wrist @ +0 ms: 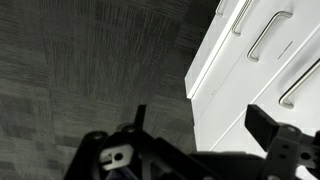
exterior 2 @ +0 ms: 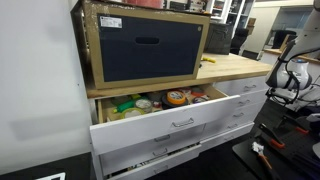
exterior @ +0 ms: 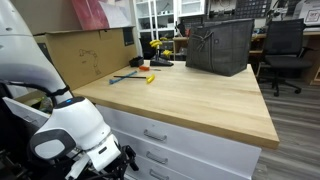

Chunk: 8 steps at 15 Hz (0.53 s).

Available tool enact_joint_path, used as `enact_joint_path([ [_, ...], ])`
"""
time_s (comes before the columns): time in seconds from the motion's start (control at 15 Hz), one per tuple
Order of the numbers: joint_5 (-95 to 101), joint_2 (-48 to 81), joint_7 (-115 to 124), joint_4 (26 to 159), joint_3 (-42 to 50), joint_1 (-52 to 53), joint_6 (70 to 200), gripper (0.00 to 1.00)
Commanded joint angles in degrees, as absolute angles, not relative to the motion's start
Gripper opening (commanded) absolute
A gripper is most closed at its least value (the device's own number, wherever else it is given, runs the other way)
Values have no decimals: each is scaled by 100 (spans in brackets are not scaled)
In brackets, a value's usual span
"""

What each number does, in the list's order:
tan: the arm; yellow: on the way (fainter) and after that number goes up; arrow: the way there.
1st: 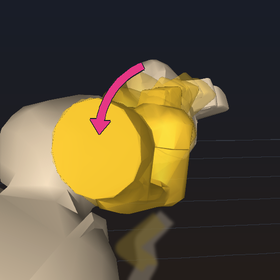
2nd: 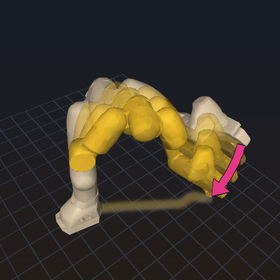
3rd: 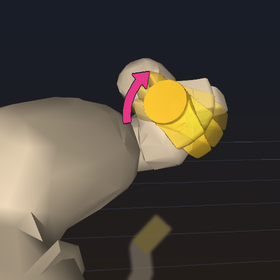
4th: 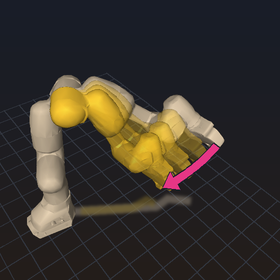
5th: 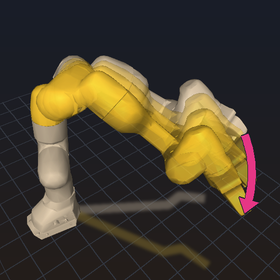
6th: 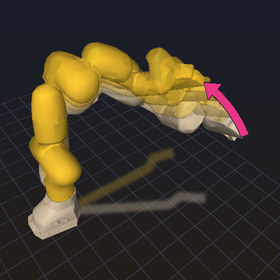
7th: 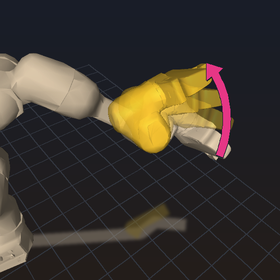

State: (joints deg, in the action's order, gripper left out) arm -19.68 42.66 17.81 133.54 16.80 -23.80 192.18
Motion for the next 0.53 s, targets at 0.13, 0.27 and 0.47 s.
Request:
enact_joint_path([
  [0.13, -2005, 4264, 1755, 13350, 1686, -2364, 19205, 100],
  [0.27, -2005, 4279, 1755, 13345, 1686, -2364, 19206, 100],
  [0.47, -2086, 4419, 1845, 13327, 1647, -2260, 19381, 100],
])
